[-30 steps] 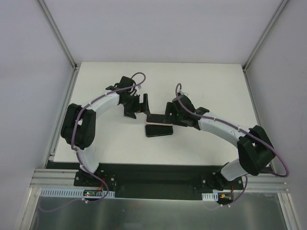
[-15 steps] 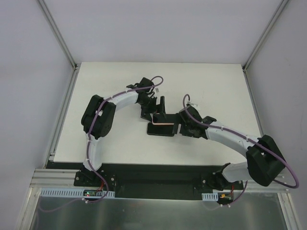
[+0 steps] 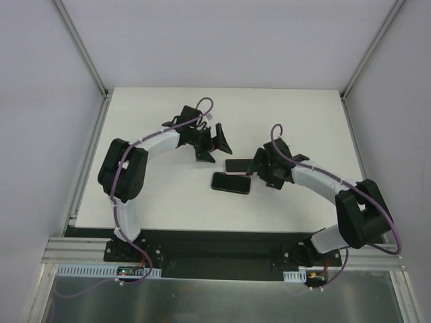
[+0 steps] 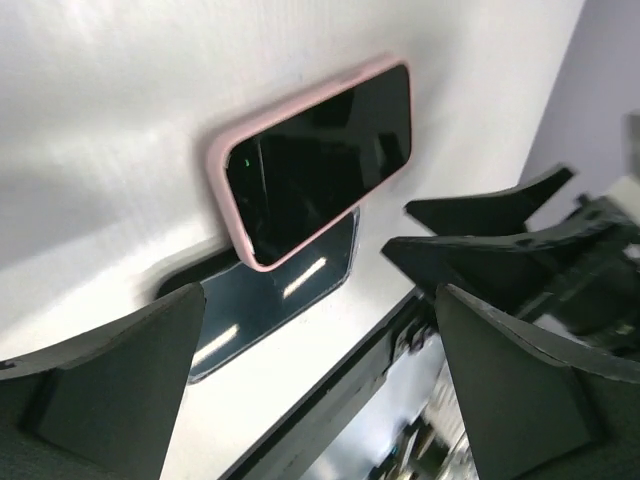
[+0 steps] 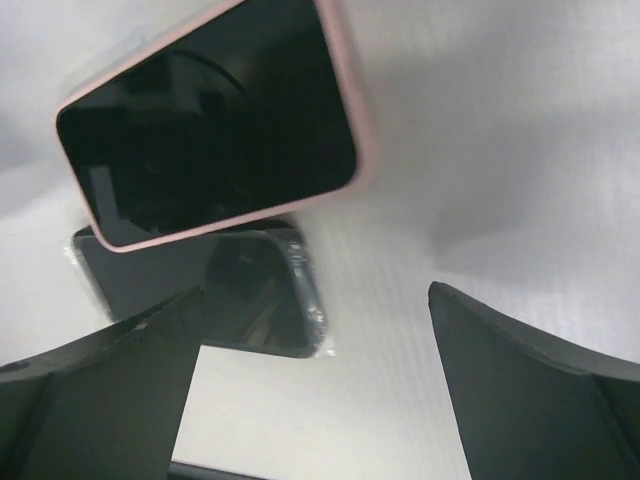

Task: Take the phone out of the phone case
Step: Adjust the phone at the center of the board.

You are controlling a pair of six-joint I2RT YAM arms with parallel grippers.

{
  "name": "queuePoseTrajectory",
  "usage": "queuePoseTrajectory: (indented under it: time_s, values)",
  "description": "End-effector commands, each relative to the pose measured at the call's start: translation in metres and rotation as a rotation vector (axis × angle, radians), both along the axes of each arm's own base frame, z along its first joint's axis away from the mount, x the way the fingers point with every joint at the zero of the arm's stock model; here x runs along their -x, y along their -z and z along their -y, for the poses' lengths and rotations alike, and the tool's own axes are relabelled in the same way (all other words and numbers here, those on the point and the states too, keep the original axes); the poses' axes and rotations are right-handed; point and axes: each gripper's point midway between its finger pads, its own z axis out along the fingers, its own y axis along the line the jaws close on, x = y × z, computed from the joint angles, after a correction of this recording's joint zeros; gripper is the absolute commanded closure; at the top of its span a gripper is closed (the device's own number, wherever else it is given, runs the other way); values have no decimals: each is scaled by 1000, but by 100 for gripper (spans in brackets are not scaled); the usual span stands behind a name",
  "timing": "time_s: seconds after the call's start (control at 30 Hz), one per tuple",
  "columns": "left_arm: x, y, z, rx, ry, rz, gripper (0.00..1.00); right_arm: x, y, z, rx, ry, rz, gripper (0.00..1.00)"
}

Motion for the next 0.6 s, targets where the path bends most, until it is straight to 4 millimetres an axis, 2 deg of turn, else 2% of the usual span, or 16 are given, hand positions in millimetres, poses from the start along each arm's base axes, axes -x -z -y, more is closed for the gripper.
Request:
queuePoseTrajectory:
  time_s: [0.0,0.03,0.1,0.2,0.23,0.27,0.37,0.4,0.47,0.57]
  values:
    - [-21,-36,-32,76,-140,60,1,-24,-13,-47,-176,-19,-26,3]
    - [-26,-41,-45,76,-177,69,1,-32,-19,-54,-198,-13,-18,3]
    - [-22,-36,-57,66,-207,53,1,-35,-7,-62,-190,-17,-48,3]
    - [-17,-44,-74,63,-245,74,1,-52,-12,-81,-226,-40,-37,3]
    - [-16,-44,-78,57,-255,80,1,-57,-4,-87,-228,-50,-54,3]
    - [-12,-39,-82,49,-263,70,1,-67,-14,-99,-254,-77,-23,4]
    - [-5,-40,-89,43,-272,79,1,-76,-19,-130,-296,-177,0,4]
    - [-3,-41,-92,44,-274,85,1,-83,-32,-139,-295,-238,50,4]
    - [2,-38,-96,38,-278,79,1,-82,-41,-148,-290,-327,73,4]
    - [6,-40,-100,41,-280,85,1,-69,-52,-141,-215,-494,67,4]
